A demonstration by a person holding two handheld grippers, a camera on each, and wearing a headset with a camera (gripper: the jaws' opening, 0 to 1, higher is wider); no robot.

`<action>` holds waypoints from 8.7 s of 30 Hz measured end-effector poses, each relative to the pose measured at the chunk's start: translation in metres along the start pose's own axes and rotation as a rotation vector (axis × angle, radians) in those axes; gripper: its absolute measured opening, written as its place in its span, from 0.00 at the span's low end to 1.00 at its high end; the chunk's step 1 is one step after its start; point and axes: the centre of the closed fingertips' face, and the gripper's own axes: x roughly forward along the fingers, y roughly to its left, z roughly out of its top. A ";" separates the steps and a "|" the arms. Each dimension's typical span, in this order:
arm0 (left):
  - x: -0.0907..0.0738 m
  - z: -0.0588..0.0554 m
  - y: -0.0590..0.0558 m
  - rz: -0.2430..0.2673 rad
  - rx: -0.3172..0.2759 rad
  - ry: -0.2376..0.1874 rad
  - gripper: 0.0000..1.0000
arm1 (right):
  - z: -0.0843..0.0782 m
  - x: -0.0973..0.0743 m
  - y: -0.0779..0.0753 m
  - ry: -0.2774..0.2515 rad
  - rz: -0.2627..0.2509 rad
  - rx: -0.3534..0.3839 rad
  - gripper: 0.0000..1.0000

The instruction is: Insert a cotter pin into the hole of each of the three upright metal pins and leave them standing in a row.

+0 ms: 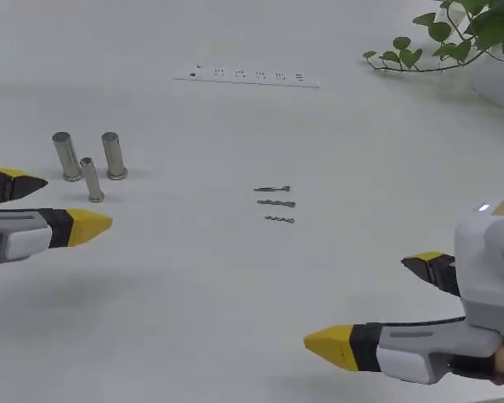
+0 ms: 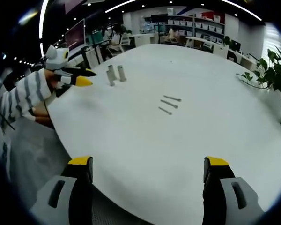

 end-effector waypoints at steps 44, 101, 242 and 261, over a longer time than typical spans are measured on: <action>0.062 0.001 0.029 0.061 -0.091 0.017 0.26 | -0.007 0.009 0.022 0.030 0.083 -0.013 1.00; 0.048 -0.005 -0.010 0.033 -0.125 -0.001 0.07 | -0.001 0.009 0.027 -0.021 0.155 -0.007 0.98; -0.034 -0.054 -0.086 -0.077 0.003 0.023 0.99 | 0.070 0.070 -0.004 0.283 0.385 -0.634 0.58; -0.037 -0.065 -0.098 -0.111 0.002 0.058 0.99 | 0.068 0.103 -0.012 0.322 0.441 -0.697 0.37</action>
